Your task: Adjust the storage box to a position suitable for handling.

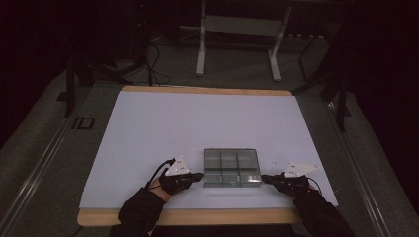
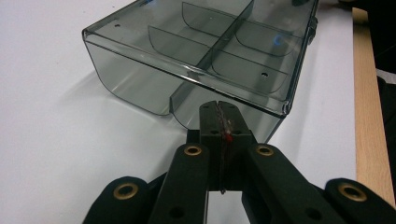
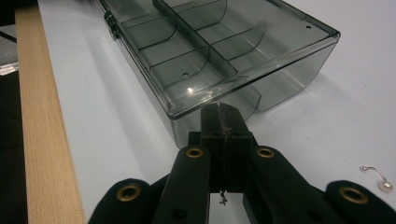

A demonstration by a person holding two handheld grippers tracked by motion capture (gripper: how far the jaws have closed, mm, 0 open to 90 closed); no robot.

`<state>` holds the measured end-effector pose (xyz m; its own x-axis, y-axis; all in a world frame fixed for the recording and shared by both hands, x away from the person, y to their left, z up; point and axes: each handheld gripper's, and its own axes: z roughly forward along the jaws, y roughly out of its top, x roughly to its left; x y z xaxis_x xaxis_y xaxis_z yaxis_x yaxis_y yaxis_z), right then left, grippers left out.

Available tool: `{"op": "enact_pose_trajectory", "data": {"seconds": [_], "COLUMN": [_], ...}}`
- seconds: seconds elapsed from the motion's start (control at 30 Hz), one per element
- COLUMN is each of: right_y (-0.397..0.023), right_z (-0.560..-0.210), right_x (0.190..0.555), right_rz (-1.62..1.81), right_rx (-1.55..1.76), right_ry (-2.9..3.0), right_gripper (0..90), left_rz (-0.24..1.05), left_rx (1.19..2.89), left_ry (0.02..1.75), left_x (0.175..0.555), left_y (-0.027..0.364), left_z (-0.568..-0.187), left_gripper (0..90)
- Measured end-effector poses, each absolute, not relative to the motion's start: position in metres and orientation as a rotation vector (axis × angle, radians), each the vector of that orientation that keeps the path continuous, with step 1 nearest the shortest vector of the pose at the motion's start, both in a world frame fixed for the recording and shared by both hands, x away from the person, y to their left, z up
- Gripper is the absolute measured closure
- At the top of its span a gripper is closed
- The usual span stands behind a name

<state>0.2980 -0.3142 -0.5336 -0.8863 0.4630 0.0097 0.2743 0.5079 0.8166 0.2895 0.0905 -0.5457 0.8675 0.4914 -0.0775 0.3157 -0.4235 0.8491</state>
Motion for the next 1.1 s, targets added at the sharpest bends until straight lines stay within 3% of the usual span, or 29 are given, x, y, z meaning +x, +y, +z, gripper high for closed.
{"op": "enact_pose_trajectory", "data": {"seconds": [0.3, 0.4, 0.87, 1.1], "right_y": [-0.313, -0.314, -0.311, -0.307], "right_z": [-0.528, -0.528, -0.518, -0.507], "right_x": [0.296, 0.296, 0.309, 0.316], "right_rz": [1.371, 1.360, 1.353, 1.326], "right_rx": [0.616, 0.623, 0.618, 0.593], "right_ry": [2.520, 2.497, 2.424, 2.391], "right_gripper": [89.7, 82.3, 72.6, 70.9], "left_rz": [0.224, 0.246, 0.311, 0.357], "left_rx": [2.010, 2.004, 1.968, 1.933], "left_ry": [0.572, 0.582, 0.573, 0.576], "left_x": [0.289, 0.291, 0.295, 0.305], "left_y": [0.090, 0.091, 0.087, 0.085], "left_z": [-0.541, -0.540, -0.532, -0.525], "left_gripper": [89.4, 81.3, 64.7, 63.0]}}
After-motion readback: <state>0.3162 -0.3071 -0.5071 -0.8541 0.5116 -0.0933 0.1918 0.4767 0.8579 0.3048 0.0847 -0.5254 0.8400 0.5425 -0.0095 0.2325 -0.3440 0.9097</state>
